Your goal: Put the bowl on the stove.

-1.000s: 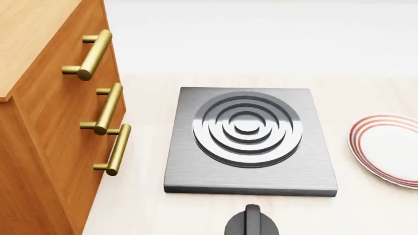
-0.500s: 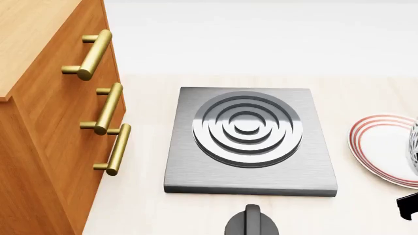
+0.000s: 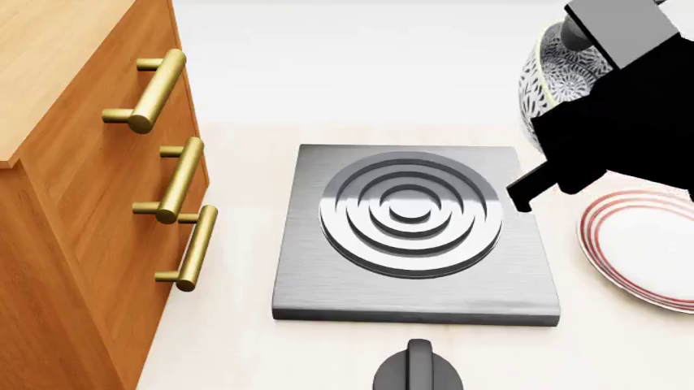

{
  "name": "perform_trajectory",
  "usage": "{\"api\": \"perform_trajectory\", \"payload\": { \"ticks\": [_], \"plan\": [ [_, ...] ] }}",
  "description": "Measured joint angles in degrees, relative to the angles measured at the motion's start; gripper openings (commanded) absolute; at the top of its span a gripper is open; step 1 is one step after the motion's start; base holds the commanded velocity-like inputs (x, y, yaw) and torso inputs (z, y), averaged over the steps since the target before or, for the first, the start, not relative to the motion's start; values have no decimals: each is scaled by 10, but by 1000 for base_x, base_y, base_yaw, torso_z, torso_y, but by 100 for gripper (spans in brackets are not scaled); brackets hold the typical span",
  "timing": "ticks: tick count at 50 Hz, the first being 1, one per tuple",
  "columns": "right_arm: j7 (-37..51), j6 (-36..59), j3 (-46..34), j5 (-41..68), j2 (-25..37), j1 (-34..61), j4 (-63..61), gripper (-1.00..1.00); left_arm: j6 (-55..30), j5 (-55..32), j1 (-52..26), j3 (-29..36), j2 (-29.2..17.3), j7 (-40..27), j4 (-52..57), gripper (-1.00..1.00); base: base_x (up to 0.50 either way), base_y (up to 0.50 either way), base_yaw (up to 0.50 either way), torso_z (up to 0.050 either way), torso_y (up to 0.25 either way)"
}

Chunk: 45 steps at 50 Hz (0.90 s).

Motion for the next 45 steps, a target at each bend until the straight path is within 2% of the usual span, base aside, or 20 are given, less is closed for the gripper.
{"api": "perform_trajectory", "payload": {
  "ticks": [7, 17, 38, 42, 45],
  "plan": [
    [-16, -34, -21, -15, -50, 23, 51, -100, 2, 1, 1, 2, 0, 1, -2, 100, 0, 0, 0, 0, 1],
    [-28, -62, -27, -16, -90, 31, 79, -100, 5, 2, 3, 4, 0, 2, -5, 100, 0, 0, 0, 0, 0],
    [-35, -77, -23, -3, -108, 22, 71, -100, 9, 2, 4, 7, -1, 1, -9, 100, 0, 0, 0, 0, 0],
    [-48, -111, -27, -12, -129, 30, 126, -100, 9, 1, 3, 6, -2, 1, -9, 100, 0, 0, 0, 0, 0],
    [-74, -172, -32, -28, -168, 47, 221, -100, 9, 1, 3, 5, -3, 0, -10, 100, 0, 0, 0, 0, 0]
  ]
}}
